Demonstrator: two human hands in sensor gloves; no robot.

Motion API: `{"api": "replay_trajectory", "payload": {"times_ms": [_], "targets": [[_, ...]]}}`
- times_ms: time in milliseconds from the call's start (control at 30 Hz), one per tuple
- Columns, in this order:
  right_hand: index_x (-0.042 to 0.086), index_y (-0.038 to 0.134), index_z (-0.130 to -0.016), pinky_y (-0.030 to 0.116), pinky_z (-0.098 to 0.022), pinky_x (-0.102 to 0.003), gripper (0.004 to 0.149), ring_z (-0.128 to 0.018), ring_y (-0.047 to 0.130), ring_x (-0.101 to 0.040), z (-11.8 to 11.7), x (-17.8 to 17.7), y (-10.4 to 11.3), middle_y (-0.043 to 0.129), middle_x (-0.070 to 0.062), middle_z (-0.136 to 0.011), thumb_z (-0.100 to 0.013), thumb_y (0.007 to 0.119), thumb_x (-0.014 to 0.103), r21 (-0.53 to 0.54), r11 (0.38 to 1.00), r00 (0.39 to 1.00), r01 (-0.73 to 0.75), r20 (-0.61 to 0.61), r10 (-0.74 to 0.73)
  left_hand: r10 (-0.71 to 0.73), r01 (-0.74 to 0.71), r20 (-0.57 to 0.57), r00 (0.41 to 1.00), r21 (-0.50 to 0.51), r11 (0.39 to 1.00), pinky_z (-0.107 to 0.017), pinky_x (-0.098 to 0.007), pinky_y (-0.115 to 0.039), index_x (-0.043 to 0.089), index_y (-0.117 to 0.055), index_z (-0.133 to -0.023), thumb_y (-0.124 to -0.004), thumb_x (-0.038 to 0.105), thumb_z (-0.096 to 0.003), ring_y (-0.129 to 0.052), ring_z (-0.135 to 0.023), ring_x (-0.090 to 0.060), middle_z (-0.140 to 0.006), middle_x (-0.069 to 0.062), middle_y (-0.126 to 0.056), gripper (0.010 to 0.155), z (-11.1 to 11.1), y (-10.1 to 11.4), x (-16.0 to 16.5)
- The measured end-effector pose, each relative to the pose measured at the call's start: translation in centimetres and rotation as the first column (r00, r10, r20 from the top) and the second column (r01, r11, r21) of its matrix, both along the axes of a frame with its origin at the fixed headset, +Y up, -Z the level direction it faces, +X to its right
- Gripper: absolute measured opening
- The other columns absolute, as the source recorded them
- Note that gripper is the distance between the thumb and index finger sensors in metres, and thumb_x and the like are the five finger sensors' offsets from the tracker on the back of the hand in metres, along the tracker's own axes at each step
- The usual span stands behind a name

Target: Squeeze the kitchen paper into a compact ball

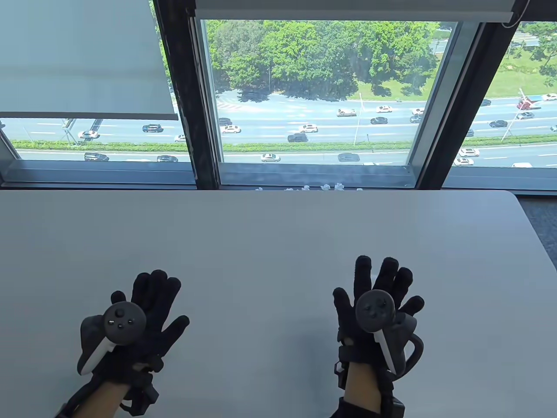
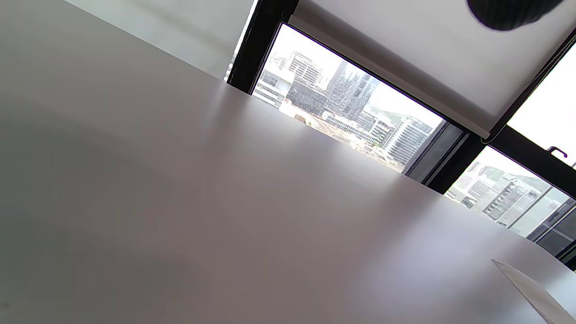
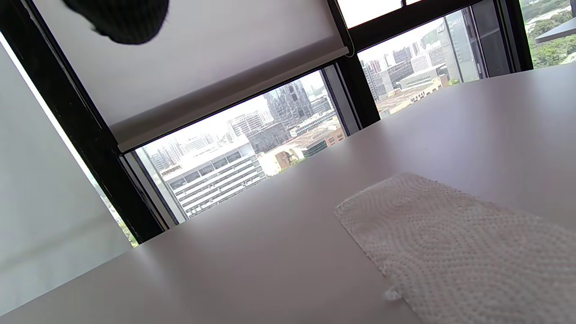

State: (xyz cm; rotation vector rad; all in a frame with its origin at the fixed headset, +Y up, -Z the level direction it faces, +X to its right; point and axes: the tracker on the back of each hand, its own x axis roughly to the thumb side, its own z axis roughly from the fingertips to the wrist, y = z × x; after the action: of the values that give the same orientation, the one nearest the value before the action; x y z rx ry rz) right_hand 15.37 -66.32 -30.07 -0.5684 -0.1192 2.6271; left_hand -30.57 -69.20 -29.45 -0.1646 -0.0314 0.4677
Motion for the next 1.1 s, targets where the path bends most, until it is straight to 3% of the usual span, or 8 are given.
{"api": "replay_trajectory", "payload": {"times_ms": [133,267,500,567,800,933,1100], "targets": [[0.059,-0.001,-0.106,0.004,-0.077,-0.060,0.081,-0.109,-0.017,-0.024,-0.9,0.6,-2.4,-0.017,0.010,-0.113,-0.054,0.061,0.070,-0.120,0.991,0.998,0.054,0.020,-0.052,0.008,-0.008,0.005,1.000,0.008,1.000,-0.088,-0.045,0.012,0.072,-0.013,-0.107,-0.061,0.081,-0.0454,0.013,-0.122,0.008,-0.126,0.041,0.005,0.079,0.0,0.1,0.0],[0.058,-0.003,-0.106,0.005,-0.076,-0.060,0.082,-0.108,-0.017,-0.026,-2.0,0.9,-5.8,-0.018,0.008,-0.112,-0.055,0.061,0.068,-0.305,0.950,0.997,0.074,0.044,-0.064,0.008,-0.008,0.009,1.000,0.003,1.000,-0.088,-0.046,0.012,0.072,-0.014,-0.108,-0.061,0.081,-0.0453,0.013,-0.123,0.008,-0.126,0.041,0.004,0.079,0.0,0.0,0.0],[0.046,-0.003,-0.107,0.013,-0.074,-0.062,0.084,-0.105,-0.011,-0.034,-2.2,1.6,-12.5,-0.015,-0.002,-0.110,-0.058,0.062,0.061,-0.603,0.792,0.988,0.097,0.155,-0.004,0.023,-0.023,0.004,1.000,0.014,1.000,-0.088,-0.046,0.011,0.072,-0.014,-0.108,-0.062,0.081,-0.0450,0.012,-0.123,0.008,-0.127,0.040,0.003,0.079,0.1,0.1,-0.2],[0.045,-0.004,-0.107,0.014,-0.074,-0.062,0.081,-0.106,-0.009,-0.034,-2.0,1.8,-13.0,-0.014,-0.003,-0.110,-0.057,0.056,0.065,-0.600,0.781,0.979,0.173,0.194,-0.068,0.025,-0.025,0.003,1.000,0.018,1.000,-0.088,-0.047,0.011,0.072,-0.014,-0.108,-0.062,0.081,-0.0450,0.012,-0.123,0.008,-0.127,0.040,0.003,0.079,0.1,0.1,-0.3],[0.042,0.000,-0.110,0.022,-0.078,-0.062,0.081,-0.110,-0.002,-0.033,-2.1,1.5,-12.7,-0.007,-0.002,-0.114,-0.056,0.056,0.066,-0.600,0.795,0.985,0.094,0.173,0.014,0.044,-0.044,0.000,0.999,0.029,0.999,-0.088,-0.048,0.010,0.072,-0.014,-0.108,-0.062,0.081,-0.0449,0.012,-0.123,0.007,-0.127,0.040,0.003,0.079,0.1,0.3,-0.6],[0.045,0.018,-0.112,0.039,-0.082,-0.053,0.069,-0.113,0.022,-0.023,-2.0,1.3,-12.1,0.011,0.004,-0.118,-0.059,0.057,0.062,-0.561,0.827,0.969,-0.034,0.183,0.164,0.049,-0.049,0.003,0.999,0.036,0.998,-0.088,-0.048,0.010,0.071,-0.015,-0.108,-0.062,0.081,-0.0449,0.012,-0.123,0.007,-0.127,0.040,0.003,0.079,0.1,0.3,-0.6],[0.047,0.045,-0.099,0.061,-0.077,-0.039,0.041,-0.091,0.064,-0.008,-1.8,1.2,-11.8,0.050,0.012,-0.105,-0.062,0.063,0.045,-0.521,0.841,0.933,-0.147,0.209,0.293,0.062,-0.062,0.001,0.998,0.036,0.997,-0.088,-0.048,0.010,0.072,-0.015,-0.108,-0.062,0.081,-0.0450,0.012,-0.123,0.007,-0.127,0.040,0.003,0.079,0.1,0.4,-0.7]]}}
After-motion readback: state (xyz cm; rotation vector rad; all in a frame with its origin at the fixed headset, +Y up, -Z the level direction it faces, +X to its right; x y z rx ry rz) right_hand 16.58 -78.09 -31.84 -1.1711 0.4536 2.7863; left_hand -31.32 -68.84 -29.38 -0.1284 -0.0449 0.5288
